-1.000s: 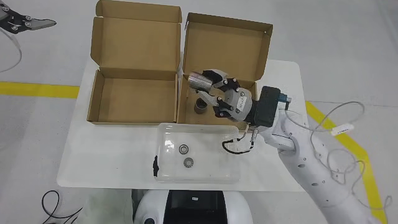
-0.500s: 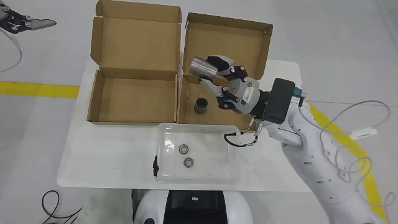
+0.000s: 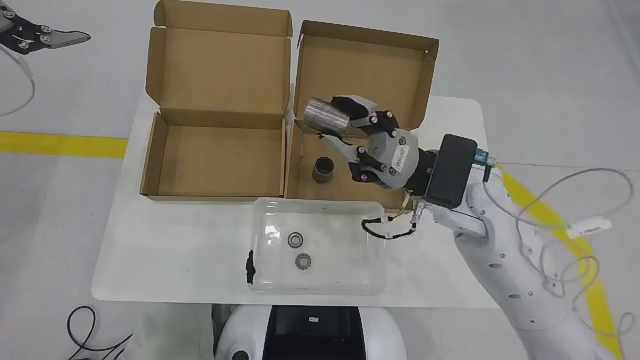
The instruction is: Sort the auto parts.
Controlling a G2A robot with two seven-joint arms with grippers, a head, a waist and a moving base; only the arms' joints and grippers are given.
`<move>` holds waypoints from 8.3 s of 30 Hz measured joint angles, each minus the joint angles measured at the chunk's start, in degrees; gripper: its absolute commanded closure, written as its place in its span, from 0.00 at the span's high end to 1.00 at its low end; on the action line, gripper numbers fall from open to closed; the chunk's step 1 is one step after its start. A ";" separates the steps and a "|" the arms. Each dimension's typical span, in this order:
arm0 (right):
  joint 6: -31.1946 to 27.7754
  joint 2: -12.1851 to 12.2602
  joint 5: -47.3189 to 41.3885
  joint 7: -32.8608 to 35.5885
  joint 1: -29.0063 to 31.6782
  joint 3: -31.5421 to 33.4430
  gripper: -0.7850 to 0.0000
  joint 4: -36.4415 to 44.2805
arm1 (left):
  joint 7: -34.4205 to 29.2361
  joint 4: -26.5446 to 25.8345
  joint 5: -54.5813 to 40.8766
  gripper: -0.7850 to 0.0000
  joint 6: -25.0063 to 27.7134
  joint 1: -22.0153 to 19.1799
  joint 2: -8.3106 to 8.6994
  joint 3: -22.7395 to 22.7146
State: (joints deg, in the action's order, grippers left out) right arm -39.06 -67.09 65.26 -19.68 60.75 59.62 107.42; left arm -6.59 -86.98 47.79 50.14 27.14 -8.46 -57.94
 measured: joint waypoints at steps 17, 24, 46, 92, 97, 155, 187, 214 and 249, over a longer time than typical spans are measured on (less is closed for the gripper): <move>1.91 0.49 4.46 8.38 6.78 0.68 0.00 -2.93 | 0.00 0.00 0.00 1.00 0.00 0.00 0.00 0.00; 6.55 0.68 7.30 19.56 8.62 0.74 0.00 -3.01 | 0.00 0.00 0.00 1.00 0.00 0.00 0.00 0.00; 18.61 -0.32 5.46 55.49 6.02 -2.52 0.00 -6.81 | 0.00 0.00 0.00 1.00 0.00 0.00 0.00 0.00; 21.97 -7.38 -1.54 68.23 -13.05 -16.20 0.49 -32.41 | 0.00 0.00 0.00 1.00 0.00 0.00 0.00 0.00; 22.49 -7.64 -0.75 67.65 -13.30 -16.15 0.65 -32.46 | 0.00 0.00 0.00 1.00 0.00 0.00 0.00 0.00; 1.74 -2.15 6.40 43.98 11.16 -6.77 0.55 4.29 | 0.00 0.00 0.00 1.00 0.00 0.00 0.00 0.00; 4.85 -3.16 17.75 46.38 10.87 -16.86 0.50 -8.87 | 0.00 0.00 0.00 1.00 0.00 0.00 0.00 0.00; 8.98 -6.66 19.57 48.68 5.02 -24.06 0.48 -17.53 | 0.00 0.00 0.00 1.00 0.00 0.00 0.00 0.00; 8.12 -4.37 22.53 30.41 10.91 -15.51 0.00 -6.97 | 0.00 0.00 0.00 1.00 0.00 0.00 0.00 0.00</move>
State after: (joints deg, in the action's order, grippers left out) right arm -30.94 -71.46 87.79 10.73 71.67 44.12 100.44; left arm -6.59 -86.98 47.79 50.14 27.14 -8.46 -57.94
